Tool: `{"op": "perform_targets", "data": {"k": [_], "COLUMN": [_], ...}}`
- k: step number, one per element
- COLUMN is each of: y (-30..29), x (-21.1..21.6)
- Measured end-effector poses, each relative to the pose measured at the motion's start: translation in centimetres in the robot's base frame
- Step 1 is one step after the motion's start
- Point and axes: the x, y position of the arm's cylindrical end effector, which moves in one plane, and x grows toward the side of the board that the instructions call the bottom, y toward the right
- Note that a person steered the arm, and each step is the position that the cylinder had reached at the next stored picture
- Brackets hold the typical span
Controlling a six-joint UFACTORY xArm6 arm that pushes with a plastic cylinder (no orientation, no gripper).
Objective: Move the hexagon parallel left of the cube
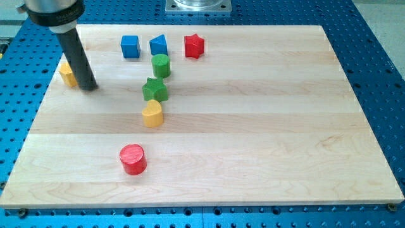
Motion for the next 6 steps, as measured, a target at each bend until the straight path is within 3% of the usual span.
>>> {"op": "perform_targets", "data": {"k": [2,3,5,6], "y": [-3.2,-2.6,-2.8,-2.8], "x": [0.3,-4.4,-4.1,-8.2]}}
